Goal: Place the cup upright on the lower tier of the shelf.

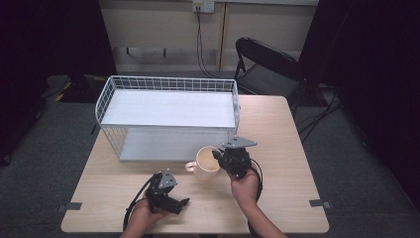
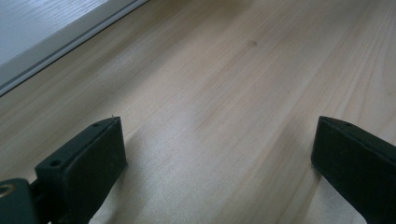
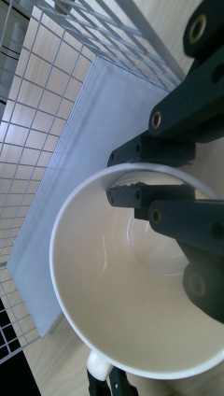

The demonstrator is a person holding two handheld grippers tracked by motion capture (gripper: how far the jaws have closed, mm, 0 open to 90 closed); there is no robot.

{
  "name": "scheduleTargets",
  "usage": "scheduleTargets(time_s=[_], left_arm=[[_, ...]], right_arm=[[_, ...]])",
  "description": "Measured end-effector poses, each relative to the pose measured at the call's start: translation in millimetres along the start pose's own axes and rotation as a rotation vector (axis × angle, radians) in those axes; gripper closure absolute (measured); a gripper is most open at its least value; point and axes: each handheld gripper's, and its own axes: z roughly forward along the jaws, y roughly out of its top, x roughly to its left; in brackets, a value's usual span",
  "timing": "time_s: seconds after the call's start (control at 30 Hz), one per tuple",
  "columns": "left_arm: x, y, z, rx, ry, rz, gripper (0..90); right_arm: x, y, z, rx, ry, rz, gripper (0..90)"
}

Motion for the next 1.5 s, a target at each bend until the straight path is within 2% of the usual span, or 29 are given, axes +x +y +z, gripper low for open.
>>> scheduleTargets(time_s=[0.17, 0.47, 0.93, 1.5], left_arm=[[0.0, 0.0, 0.0, 0.0, 0.0, 0.0, 2.5], [0.0, 0.0, 0.0, 0.0, 0.0, 0.0, 2.5], [0.0, 0.0, 0.0, 0.0, 0.0, 0.0, 2.5], [0.0, 0.0, -0.1, 0.001, -0.001, 0.0, 2.5]], right_arm=[[3.5, 5.2, 2.8, -0.008, -0.021, -0.02, 81.8], [7.2, 12.8, 9.9, -0.011, -0.034, -0.024, 81.8], [13.0, 16.5, 23.2, -0.027, -0.081, -0.042, 81.8], [9.0, 16.2, 39.3, -0.015, -0.114, -0.033, 81.7]])
